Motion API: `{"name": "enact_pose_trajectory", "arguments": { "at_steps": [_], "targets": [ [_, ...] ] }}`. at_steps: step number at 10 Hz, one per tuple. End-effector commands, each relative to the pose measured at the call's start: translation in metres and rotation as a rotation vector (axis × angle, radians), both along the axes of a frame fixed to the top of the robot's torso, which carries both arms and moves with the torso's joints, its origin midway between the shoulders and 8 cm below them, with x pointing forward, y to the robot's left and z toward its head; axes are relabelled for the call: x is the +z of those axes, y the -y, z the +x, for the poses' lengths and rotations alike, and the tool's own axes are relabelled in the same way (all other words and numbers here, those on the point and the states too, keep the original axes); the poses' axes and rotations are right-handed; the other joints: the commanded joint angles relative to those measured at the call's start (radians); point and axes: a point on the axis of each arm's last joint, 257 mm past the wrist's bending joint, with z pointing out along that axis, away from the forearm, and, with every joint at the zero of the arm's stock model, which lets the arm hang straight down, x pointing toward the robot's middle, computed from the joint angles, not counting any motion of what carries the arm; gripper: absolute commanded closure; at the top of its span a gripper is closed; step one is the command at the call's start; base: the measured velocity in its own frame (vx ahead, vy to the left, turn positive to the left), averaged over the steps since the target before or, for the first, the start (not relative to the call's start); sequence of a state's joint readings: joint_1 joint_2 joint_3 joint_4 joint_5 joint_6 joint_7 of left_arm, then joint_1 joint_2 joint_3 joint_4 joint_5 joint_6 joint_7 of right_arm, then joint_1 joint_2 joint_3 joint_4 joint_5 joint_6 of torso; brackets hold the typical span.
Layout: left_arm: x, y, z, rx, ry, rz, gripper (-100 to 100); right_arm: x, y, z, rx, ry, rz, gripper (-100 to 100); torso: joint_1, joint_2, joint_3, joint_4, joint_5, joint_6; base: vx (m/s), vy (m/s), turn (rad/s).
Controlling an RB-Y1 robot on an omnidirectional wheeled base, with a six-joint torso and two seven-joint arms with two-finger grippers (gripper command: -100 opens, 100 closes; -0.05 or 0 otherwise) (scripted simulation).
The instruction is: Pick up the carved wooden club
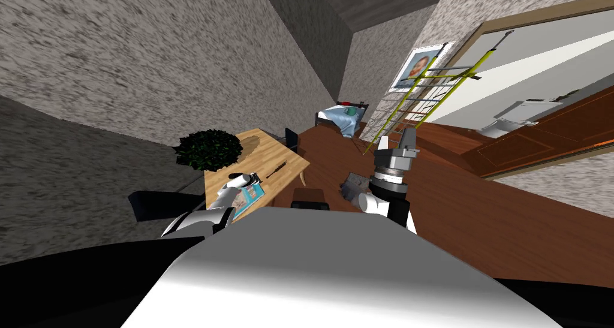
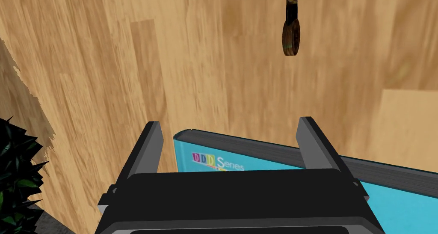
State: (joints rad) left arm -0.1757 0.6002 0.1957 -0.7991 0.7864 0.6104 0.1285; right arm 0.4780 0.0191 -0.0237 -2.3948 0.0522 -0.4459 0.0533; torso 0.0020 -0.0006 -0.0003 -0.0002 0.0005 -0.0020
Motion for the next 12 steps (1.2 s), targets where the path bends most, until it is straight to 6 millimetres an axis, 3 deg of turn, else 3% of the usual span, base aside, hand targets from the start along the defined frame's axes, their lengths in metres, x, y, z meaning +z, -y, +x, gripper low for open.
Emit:
{"name": "enact_pose_trajectory", "arguments": {
  "at_steps": [1, 12],
  "targets": [
    [-0.004, -0.004, -0.010, 0.043, -0.040, -0.051, -100, 0.000, 0.000, 0.000, 0.000, 0.000, 0.000, 0, 0.000, 0.000, 0.000, 0.000, 0.000, 0.000, -0.017, 0.021, -0.213],
    [-0.016, -0.006, -0.054, 0.201, -0.185, -0.273, -100, 0.000, 0.000, 0.000, 0.000, 0.000, 0.000, 0, 0.000, -0.001, 0.000, 0.000, 0.000, 0.000, -0.013, 0.023, -0.145]
  ]
}}
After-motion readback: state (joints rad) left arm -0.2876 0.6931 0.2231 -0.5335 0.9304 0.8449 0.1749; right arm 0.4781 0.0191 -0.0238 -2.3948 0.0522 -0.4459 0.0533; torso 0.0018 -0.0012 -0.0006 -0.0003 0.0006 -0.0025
